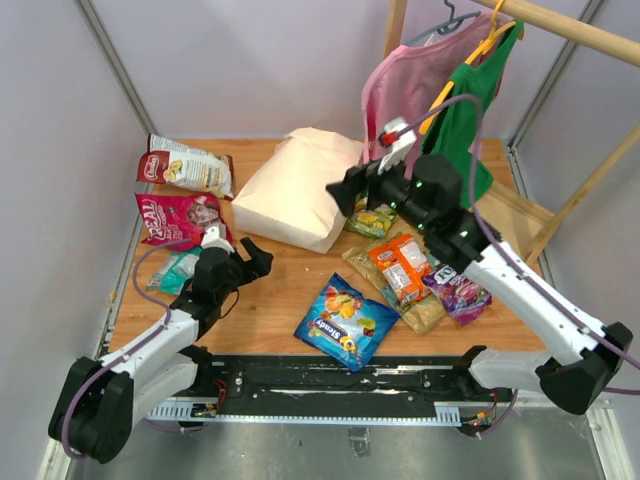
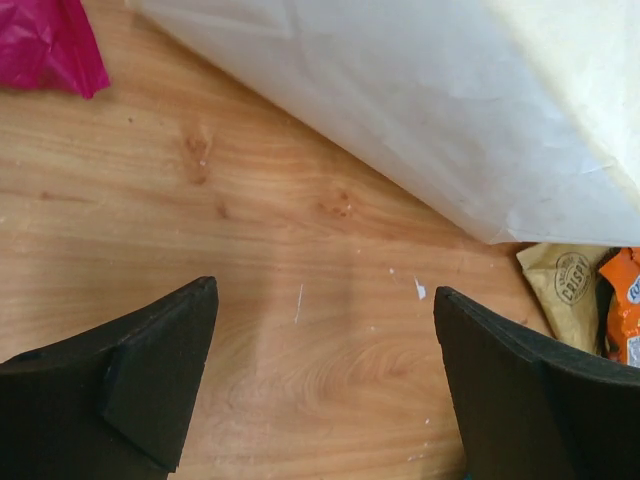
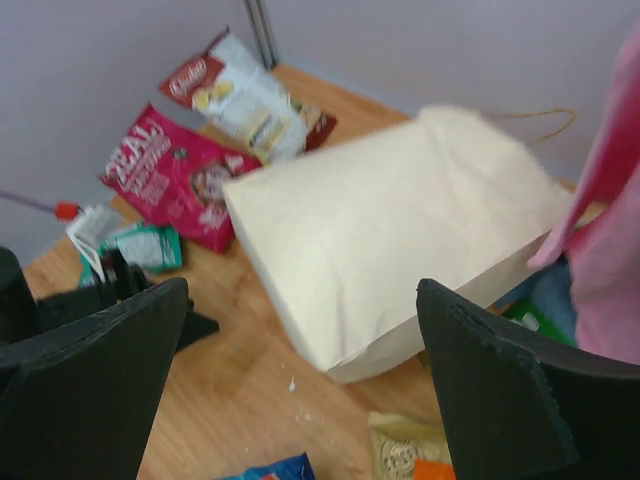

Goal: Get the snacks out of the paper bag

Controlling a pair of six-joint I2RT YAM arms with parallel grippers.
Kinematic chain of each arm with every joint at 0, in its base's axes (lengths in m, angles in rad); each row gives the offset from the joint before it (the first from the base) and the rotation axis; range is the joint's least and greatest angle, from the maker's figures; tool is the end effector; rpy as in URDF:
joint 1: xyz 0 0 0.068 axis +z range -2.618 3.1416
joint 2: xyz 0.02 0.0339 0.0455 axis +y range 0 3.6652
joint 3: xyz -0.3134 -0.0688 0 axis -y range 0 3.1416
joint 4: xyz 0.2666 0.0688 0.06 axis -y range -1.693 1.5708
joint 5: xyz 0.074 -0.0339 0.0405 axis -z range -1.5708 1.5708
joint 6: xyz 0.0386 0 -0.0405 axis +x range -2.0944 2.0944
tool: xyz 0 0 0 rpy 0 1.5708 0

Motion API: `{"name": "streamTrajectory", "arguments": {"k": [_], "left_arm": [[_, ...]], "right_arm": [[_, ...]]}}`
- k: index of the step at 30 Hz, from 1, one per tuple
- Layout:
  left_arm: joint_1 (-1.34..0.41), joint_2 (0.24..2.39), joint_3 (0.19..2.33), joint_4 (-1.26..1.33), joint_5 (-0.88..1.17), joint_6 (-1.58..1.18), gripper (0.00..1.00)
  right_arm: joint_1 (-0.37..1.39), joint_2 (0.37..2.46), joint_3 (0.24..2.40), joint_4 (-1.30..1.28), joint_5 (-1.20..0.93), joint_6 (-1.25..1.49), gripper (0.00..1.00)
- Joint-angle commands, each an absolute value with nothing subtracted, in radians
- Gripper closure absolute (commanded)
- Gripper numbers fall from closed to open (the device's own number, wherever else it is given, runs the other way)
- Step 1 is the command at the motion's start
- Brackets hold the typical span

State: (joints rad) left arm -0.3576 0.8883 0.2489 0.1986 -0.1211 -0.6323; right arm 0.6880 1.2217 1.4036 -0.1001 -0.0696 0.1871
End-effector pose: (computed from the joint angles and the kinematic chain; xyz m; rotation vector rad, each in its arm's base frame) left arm 0.1643 -0.0564 0.1978 -0.3576 2.0137 -0.5063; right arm 0.2117 0.1775 0.5244 -0.4366 1.4727 0.7543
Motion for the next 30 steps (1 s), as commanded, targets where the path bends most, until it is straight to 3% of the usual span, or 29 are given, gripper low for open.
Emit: {"name": "streamTrajectory", "arguments": {"k": [1, 7, 14, 18, 27, 30], "left_arm": [[-0.363, 0.951, 0.294, 0.375, -0.145, -0.635, 0.07], [-0.363, 0.887, 0.381, 0.308, -0.168, -0.622, 0.05], [-0.361, 0.927, 0.666, 0.126, -0.322, -0.426, 0.0], [-0.361, 0.991, 0.762, 0.097, -0.321, -0.394, 0.0], [-0.36, 0.992, 0.761, 0.073, -0.288, -0.384, 0.0], [-0.359, 0.968, 0.761, 0.057, -0.303, -0.371, 0.0]], "right_arm": [[0.726, 1.246, 1.16, 0.039, 0.035, 0.262, 0.02], [0.708, 1.41, 1.13, 0.009, 0.184, 0.363, 0.02], [0.595, 1.544, 1.174, -0.016, 0.153, 0.585, 0.01], [0.514, 1.626, 1.176, 0.058, 0.12, 0.653, 0.1], [0.413, 1.859, 1.306, 0.178, 0.025, 0.712, 0.32], [0.397, 1.911, 1.323, 0.251, -0.029, 0.734, 0.46]]}}
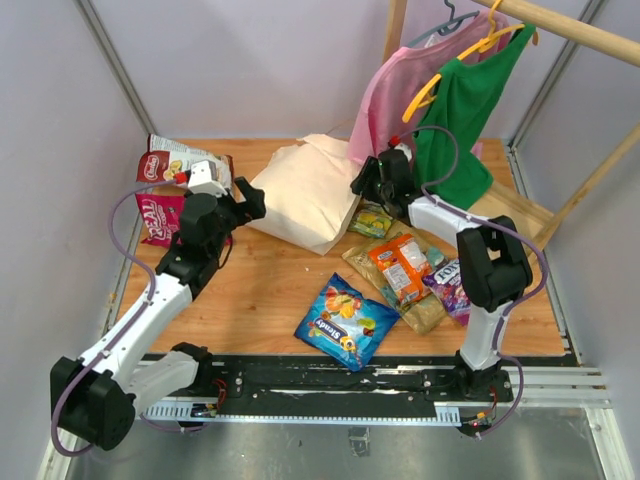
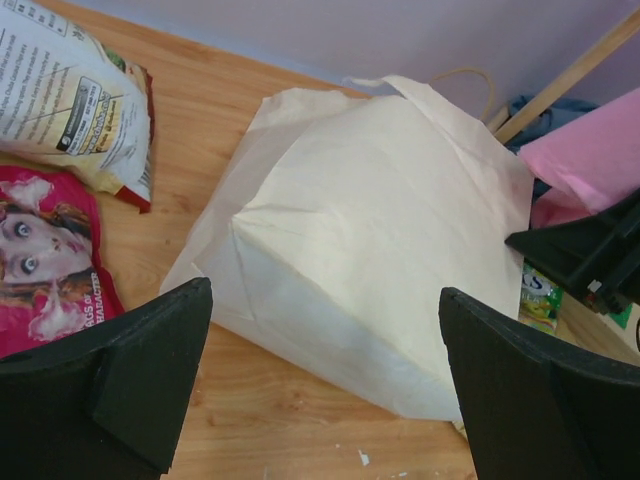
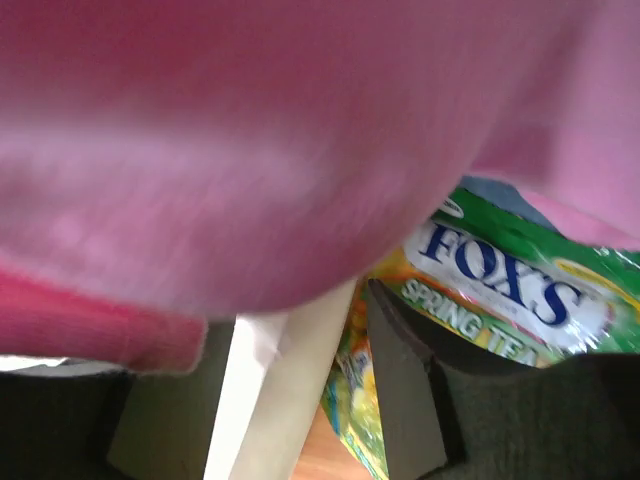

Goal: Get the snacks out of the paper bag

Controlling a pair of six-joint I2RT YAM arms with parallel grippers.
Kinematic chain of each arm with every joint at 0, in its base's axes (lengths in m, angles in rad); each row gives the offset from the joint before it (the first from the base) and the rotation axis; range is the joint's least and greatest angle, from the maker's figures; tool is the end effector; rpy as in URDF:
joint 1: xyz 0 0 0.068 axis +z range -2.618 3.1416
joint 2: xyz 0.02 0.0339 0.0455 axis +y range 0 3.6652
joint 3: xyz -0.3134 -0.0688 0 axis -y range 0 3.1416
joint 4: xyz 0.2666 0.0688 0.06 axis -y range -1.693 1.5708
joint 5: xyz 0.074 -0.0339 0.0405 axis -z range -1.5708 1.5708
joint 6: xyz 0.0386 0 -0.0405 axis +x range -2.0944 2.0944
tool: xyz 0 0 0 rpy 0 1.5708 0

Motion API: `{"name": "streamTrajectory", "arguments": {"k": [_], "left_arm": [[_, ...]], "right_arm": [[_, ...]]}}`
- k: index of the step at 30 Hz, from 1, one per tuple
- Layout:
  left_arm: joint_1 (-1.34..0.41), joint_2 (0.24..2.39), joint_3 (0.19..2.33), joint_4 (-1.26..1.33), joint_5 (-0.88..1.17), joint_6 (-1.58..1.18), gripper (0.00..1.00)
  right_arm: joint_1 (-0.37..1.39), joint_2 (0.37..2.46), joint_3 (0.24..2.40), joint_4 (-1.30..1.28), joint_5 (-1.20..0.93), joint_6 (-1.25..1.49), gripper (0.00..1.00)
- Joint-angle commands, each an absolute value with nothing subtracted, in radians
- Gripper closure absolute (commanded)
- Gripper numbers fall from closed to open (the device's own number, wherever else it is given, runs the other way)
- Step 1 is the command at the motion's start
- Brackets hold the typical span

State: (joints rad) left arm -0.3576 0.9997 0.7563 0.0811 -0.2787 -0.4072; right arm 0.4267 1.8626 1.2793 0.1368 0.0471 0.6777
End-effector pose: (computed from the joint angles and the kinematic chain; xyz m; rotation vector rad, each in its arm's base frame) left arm 0.2224 -0.0718 0.3532 -0.2483 1.7197 -0.3224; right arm 0.4261 0.1917 0.2683 0.2907 2.0581 0.6451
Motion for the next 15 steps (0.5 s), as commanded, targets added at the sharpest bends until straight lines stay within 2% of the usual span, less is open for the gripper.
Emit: {"name": "streamTrajectory", "arguments": {"k": [1, 5, 10, 15], "left_arm": [[-0.36, 0.959, 0.761, 0.051, -0.311, -0.367, 0.0], [-0.36, 0.931, 0.764, 0.033, -0.342, -0.349, 0.0], [-0.358, 0.931, 0.765, 0.032, -0.343, -0.345, 0.0], [-0.359, 0.921, 0.767, 0.026, -0.348, -0.344, 0.0]], "right_arm": [[0.394, 1.921, 1.325, 0.267, -0.042, 0.742, 0.52], [0.393, 1.929, 1.317, 0.322, -0.072, 0.759, 0.7], [0.393, 1.945, 1.326, 0.331, -0.091, 0.769, 0.87], [0.398, 1.921, 1.306, 0.352, -0.127, 0.76, 0.98]]}}
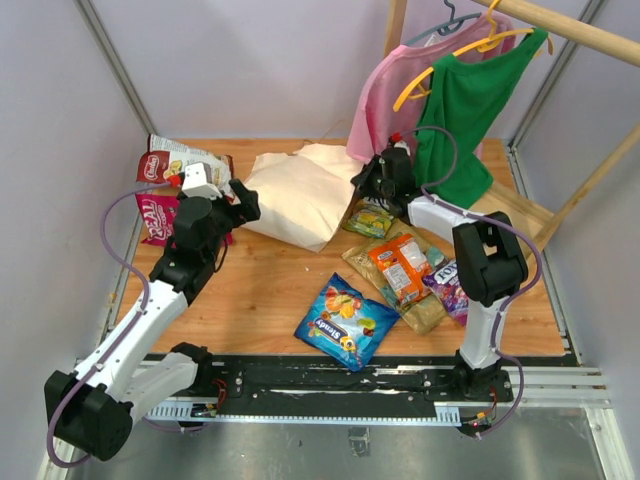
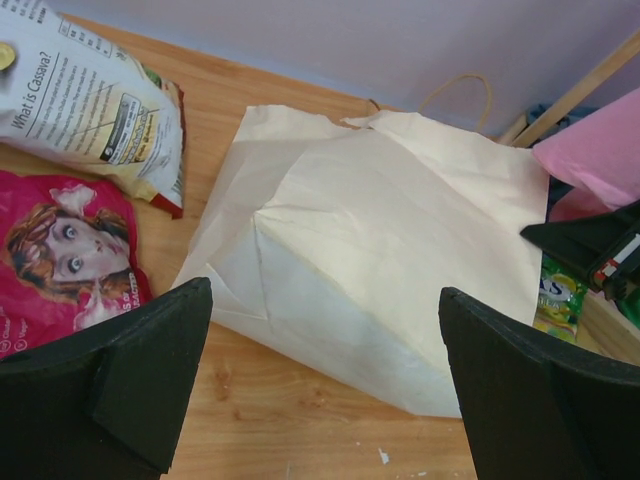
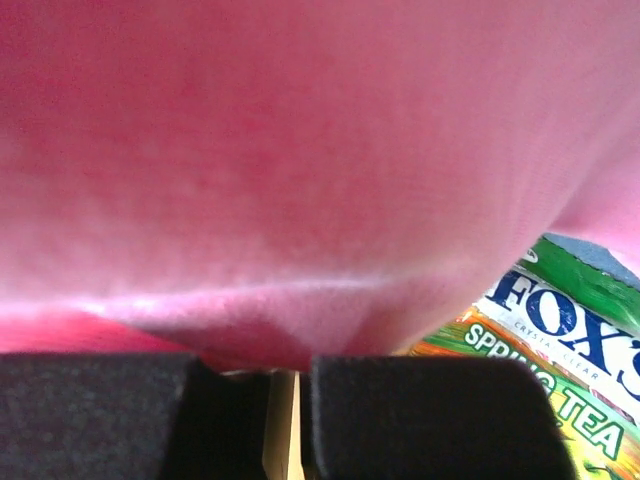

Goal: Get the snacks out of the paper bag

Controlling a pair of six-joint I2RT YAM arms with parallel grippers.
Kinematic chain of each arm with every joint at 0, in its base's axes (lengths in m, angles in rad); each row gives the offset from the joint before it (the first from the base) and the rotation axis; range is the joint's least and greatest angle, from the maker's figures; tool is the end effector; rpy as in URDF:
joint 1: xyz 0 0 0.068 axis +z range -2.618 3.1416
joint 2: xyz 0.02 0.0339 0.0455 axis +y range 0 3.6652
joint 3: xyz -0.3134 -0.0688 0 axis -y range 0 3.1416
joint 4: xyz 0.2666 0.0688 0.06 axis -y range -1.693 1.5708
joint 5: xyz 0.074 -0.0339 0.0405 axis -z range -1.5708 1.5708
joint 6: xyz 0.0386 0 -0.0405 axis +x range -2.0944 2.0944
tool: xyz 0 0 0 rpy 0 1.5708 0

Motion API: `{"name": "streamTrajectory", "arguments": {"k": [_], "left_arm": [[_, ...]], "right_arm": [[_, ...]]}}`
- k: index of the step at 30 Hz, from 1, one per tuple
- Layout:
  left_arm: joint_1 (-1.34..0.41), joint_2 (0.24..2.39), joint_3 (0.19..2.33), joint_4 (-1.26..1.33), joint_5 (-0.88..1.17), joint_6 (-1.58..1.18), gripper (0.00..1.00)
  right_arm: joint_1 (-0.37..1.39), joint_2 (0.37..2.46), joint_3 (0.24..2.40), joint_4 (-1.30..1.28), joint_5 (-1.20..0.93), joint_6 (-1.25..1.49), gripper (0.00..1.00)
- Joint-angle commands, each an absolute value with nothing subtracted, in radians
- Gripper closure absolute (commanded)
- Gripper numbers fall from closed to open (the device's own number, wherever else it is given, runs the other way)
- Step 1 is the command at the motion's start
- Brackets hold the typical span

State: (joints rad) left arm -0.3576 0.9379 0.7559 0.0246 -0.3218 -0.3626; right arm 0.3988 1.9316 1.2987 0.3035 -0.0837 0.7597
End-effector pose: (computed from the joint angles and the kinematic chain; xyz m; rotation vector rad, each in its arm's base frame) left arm 0.2075 -0.0645 0.3596 -0.2413 1.7098 -0.2548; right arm 0.4480 0.1923 0.2610 0.2991 1.9721 0.8502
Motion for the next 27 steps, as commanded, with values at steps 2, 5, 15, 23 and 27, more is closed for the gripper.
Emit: {"name": "streamTrajectory", "arguments": {"k": [2, 5, 15, 23, 27], "left_arm": [[-0.358, 0.913, 0.768, 0.025, -0.36, -0.345, 0.0], [-0.359, 0.899, 0.768, 0.029, -0.395, -0.348, 0.0], [-0.339, 0.931, 0.761, 0.054, -0.407, -0.349, 0.0], [-0.268, 1.008, 0.71, 0.124, -0.258, -0.351, 0.0], [-0.256, 0.986, 0.684, 0.144, -0.264, -0.353, 0.0]], "right_arm": [[0.414, 1.891, 1.289, 0.369, -0.14, 0.729, 0.99], [0.453, 1.828, 1.255, 0.398, -0.16, 0.67, 0.99], [0.59, 1.65, 1.055, 0.725, -0.256, 0.299, 0.99], [0.54, 1.703, 1.001, 1.07, -0.416, 0.188, 0.99], [0.427, 1.785, 1.014, 1.33, -0.568, 0.37, 0.99]]}}
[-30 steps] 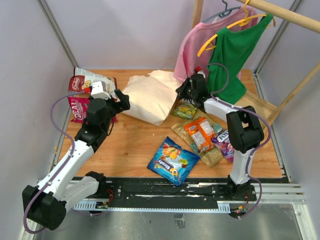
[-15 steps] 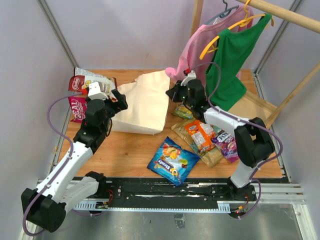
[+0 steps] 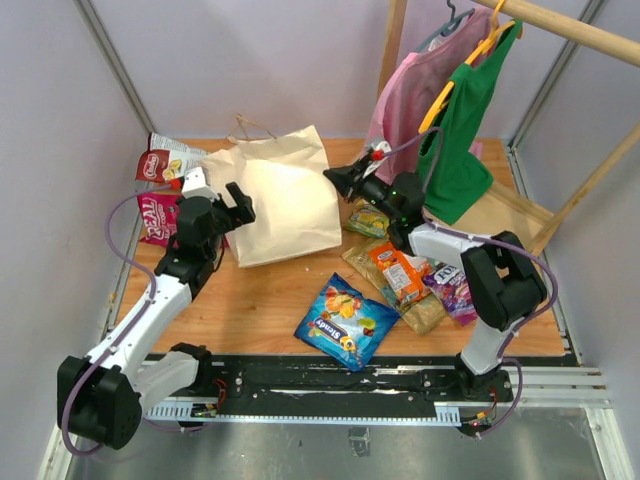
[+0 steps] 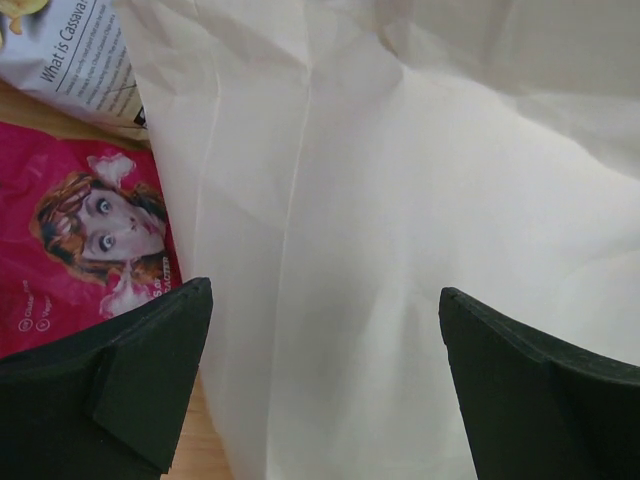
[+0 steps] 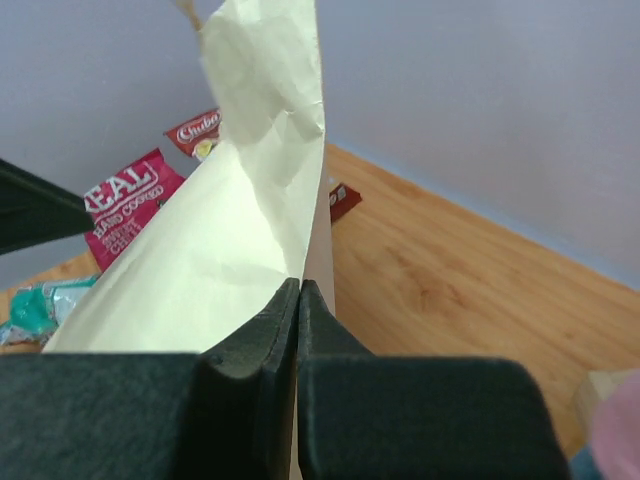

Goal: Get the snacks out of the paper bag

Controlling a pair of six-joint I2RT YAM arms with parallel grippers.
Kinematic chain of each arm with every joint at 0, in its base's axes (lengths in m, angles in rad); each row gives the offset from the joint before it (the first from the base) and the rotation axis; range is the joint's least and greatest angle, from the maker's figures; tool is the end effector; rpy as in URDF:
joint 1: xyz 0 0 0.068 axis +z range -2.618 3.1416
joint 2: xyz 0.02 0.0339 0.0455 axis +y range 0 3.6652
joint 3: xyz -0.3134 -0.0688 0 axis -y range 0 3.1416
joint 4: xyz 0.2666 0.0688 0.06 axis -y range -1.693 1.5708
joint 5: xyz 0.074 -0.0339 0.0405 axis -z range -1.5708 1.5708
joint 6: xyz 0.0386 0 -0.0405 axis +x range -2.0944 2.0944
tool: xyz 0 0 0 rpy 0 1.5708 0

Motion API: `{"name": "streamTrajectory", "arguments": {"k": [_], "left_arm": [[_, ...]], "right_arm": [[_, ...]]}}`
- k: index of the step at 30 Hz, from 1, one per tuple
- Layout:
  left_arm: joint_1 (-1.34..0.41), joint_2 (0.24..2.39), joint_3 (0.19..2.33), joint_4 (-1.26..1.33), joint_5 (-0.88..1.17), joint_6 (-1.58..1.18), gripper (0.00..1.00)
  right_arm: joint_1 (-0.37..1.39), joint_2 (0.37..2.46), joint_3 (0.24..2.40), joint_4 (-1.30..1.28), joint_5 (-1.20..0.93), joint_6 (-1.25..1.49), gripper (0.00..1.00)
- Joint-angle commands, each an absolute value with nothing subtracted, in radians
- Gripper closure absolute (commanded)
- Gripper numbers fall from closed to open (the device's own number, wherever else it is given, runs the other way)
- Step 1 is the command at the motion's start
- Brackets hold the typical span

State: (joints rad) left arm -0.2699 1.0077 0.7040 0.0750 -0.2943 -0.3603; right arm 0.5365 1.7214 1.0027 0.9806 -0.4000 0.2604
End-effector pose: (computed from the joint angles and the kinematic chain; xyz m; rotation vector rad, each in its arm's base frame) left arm 0.2276 -0.0514 0.3309 -0.2899 1.7698 -0.1873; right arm 0.3473 0.2240 0.3213 -0.5370 1.2831 0.9313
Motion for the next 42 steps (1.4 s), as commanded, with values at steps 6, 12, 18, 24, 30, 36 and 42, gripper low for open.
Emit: {"name": "streamTrajectory", "arguments": {"k": [6, 12, 18, 24, 30, 36, 42], "left_arm": [[-0.22, 0.957, 0.665, 0.159, -0.26, -0.366, 0.0], [-0.216, 0.985, 0.627, 0.22, -0.226, -0.402, 0.0], [-0.218, 1.065, 0.582, 0.274, -0.198, -0.424, 0.0], [-0.216, 1.096, 0.581, 0.33, -0.21, -0.395, 0.0], [-0.215, 1.064, 0.558, 0.396, -0.218, -0.336, 0.0], [-0.214, 1.187, 0.524, 0.513, -0.21, -0.321, 0.0], [-0.205, 1.433, 0.675, 0.51, -0.175, -0.342, 0.0]], "right_arm": [[0.317, 1.873, 1.093, 1.51, -0.67, 0.538, 0.99], [0.318, 1.884, 1.046, 1.581, -0.615, 0.416, 0.99], [0.353, 1.95, 1.009, 1.588, -0.665, 0.298, 0.94], [0.382, 1.931, 0.891, 1.587, -0.675, 0.219, 0.72], [0.402, 1.834, 0.733, 1.586, -0.625, 0.082, 0.21], [0.402, 1.784, 0.702, 1.586, -0.596, 0.083, 0.01], [0.417, 1.786, 0.714, 1.552, -0.435, 0.253, 0.01]]}}
